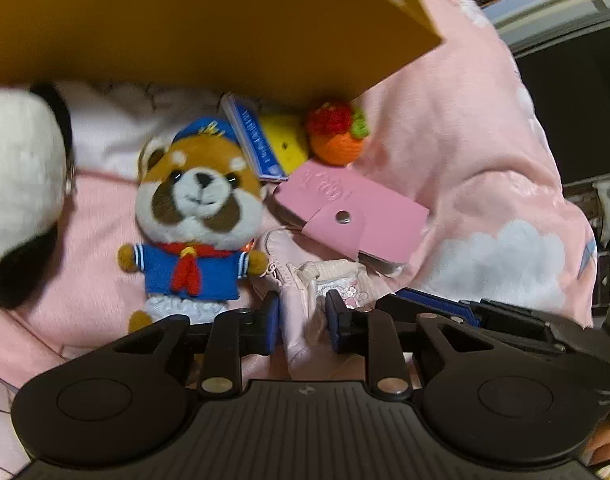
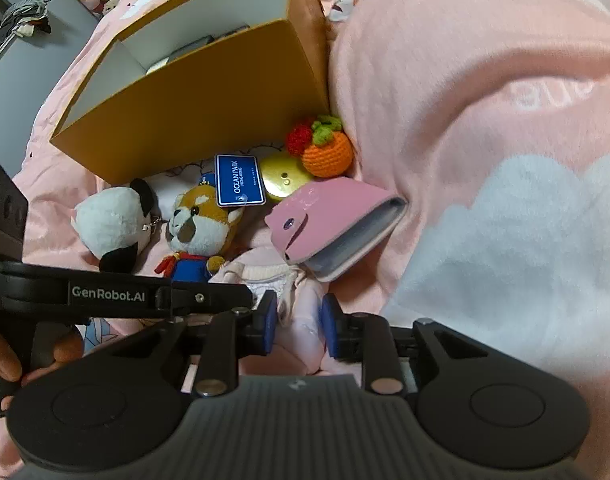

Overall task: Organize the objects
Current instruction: 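Grasp the pink backpack with the left gripper while the right gripper moves toward the pile, then lift the pink backpack with the left gripper while the right gripper grasps the pink wallet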

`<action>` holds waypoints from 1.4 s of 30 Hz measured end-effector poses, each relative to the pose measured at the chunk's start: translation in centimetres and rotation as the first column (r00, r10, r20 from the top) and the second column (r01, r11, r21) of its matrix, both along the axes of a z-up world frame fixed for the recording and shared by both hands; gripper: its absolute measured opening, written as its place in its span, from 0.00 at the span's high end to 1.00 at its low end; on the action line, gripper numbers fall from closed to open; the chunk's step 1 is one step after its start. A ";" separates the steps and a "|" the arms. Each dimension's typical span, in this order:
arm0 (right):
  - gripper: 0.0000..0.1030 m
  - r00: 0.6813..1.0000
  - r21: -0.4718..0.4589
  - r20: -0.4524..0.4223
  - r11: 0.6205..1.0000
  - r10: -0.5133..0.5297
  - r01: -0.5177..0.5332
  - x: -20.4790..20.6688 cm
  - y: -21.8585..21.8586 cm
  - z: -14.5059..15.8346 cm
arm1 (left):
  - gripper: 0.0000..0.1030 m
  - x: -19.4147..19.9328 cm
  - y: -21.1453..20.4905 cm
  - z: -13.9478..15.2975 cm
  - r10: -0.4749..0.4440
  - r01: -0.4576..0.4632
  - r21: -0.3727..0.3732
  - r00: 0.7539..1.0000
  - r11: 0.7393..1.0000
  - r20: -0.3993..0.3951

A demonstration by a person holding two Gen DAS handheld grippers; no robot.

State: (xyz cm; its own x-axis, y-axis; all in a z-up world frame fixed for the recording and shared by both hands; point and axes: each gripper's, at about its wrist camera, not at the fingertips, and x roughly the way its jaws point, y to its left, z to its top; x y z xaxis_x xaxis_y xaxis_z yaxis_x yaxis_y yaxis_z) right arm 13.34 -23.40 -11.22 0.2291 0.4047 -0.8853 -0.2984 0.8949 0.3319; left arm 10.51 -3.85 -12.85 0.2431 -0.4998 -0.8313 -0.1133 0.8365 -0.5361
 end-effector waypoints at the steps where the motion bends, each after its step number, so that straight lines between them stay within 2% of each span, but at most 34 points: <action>1: 0.74 1.000 -0.002 0.004 1.000 0.005 -0.005 -0.1 0.1 0.1 | 0.79 -0.2 -0.2 0.5 -0.009 0.008 0.019 1.000 1.000 0.024; 7: 0.74 1.000 0.034 0.002 0.999 0.012 -0.012 -0.2 0.3 1.1 | 0.84 -2.1 -0.8 4.2 -0.058 0.035 0.123 0.980 0.992 0.192; 14: 0.74 0.996 0.079 0.058 0.994 0.066 -0.070 -0.6 1.9 3.4 | 0.85 -4.3 -1.0 8.6 -0.132 0.019 0.277 0.909 0.961 0.395; 18: 0.73 0.989 0.087 0.119 0.991 0.093 -0.104 -0.4 2.5 4.9 | 0.85 -4.4 0.0 9.7 -0.104 -0.030 0.275 0.883 0.961 0.457; 20: 0.65 0.983 0.079 0.152 0.991 0.099 -0.112 -0.2 2.8 5.3 | 0.85 -4.2 0.7 9.8 -0.077 -0.054 0.263 0.883 0.963 0.463; 24: 0.64 0.978 0.045 0.174 0.992 0.111 -0.121 0.7 3.5 5.1 | 0.85 -3.5 2.2 9.2 -0.026 -0.105 0.257 0.887 0.961 0.461; 28: 0.64 0.972 -0.060 0.192 0.990 0.136 -0.126 1.8 4.1 3.6 | 0.85 -2.7 3.9 8.1 0.020 -0.141 0.245 0.898 0.959 0.439; 32: 0.63 0.959 -0.221 0.196 0.962 0.203 -0.159 3.5 4.7 1.4 | 0.85 -2.2 5.1 6.5 0.064 -0.152 0.209 0.924 0.966 0.377; 36: 0.58 0.952 -0.298 0.147 0.930 0.269 -0.217 5.5 4.9 -0.6 | 0.84 -2.0 5.6 5.3 0.083 -0.145 0.166 0.939 0.975 0.334; 42: 0.57 0.958 -0.262 0.024 0.926 0.286 -0.270 7.6 4.6 -3.0 | 0.84 -1.8 5.9 4.4 0.088 -0.137 0.146 0.950 0.980 0.300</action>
State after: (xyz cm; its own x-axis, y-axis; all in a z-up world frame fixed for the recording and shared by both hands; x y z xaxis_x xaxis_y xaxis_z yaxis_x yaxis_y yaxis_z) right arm 20.96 -18.78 -14.18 0.1965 0.2239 -0.9546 -0.5600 0.8248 0.0782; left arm 8.76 2.01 -8.44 0.5334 -0.3184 -0.7836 -0.0715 0.9062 -0.4168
